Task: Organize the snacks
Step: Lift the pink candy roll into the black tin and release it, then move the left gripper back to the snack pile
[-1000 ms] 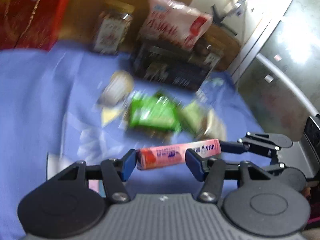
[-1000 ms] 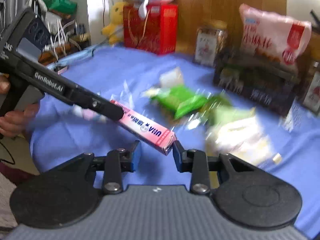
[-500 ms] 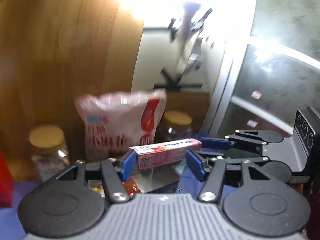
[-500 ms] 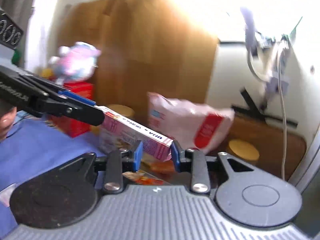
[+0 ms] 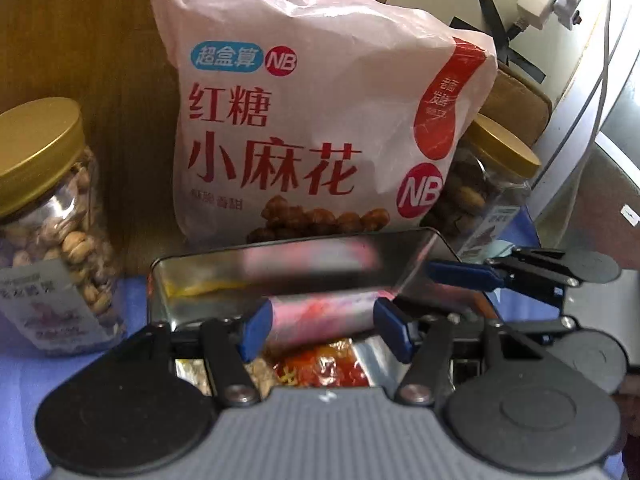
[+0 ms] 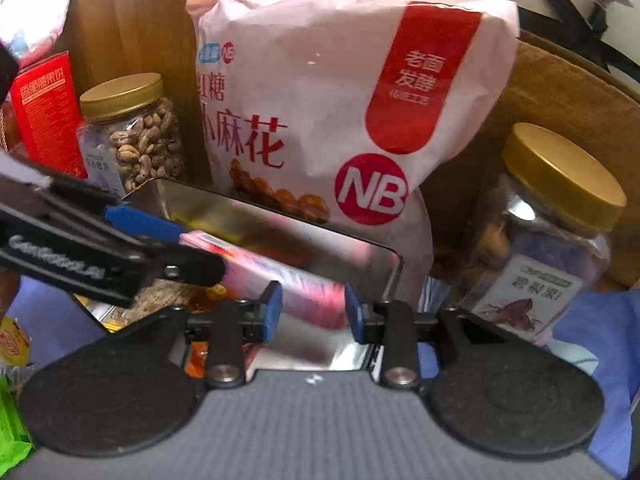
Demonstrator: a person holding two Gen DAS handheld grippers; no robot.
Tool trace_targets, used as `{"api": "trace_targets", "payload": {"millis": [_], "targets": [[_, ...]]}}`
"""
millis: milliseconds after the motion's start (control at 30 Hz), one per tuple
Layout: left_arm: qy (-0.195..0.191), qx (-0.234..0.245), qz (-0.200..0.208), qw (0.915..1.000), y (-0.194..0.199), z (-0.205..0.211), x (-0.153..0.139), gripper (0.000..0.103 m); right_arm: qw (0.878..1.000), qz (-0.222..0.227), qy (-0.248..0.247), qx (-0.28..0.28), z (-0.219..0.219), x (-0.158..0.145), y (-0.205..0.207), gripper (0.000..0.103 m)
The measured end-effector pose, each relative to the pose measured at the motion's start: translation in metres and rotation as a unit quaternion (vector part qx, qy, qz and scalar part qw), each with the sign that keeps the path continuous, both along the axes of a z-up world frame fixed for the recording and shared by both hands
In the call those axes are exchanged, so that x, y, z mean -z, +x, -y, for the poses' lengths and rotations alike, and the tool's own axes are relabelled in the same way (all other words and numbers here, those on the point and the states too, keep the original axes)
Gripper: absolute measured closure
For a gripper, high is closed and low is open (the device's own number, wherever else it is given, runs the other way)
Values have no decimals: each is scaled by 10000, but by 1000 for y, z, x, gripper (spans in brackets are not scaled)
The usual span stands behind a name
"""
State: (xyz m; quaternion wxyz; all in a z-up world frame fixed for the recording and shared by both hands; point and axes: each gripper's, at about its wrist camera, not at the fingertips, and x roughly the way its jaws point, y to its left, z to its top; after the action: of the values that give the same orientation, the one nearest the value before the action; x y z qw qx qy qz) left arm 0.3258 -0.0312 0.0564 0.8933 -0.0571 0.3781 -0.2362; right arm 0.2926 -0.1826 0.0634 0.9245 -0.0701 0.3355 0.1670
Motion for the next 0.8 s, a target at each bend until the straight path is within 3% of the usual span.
{"api": "trace_targets", "payload": {"millis": [33,167,333,433,567,733,800], "targets": [[17,2,26,10000,-2,0,-2,46,10000,54,6,7,-1,0,-1,54],[-12,188,241,9995,-27,-13,-20,46,9988,473,58,80,3,-14,-22,54],[-290,307,454,9981,-97,-80,-31,41,9941,677,789,-298,13,-35,-79,54],[-343,47,270,9990,-129,-121,-16,41,9891,436,1067,-921,-7,-34,-114,54],[-691,-389,-121,9968,-152,-162,10,41,9755,-175,1276,-1784,-60,-20,-136,54],[-1529,-780,-651,9830,-150,-183,44,41,9731,-406,812,-2116,-129,5,-133,54],[-1633,-768,-686,9812,-148,-182,51,41,9730,-516,658,-2152,-149,15,-129,54]]}}
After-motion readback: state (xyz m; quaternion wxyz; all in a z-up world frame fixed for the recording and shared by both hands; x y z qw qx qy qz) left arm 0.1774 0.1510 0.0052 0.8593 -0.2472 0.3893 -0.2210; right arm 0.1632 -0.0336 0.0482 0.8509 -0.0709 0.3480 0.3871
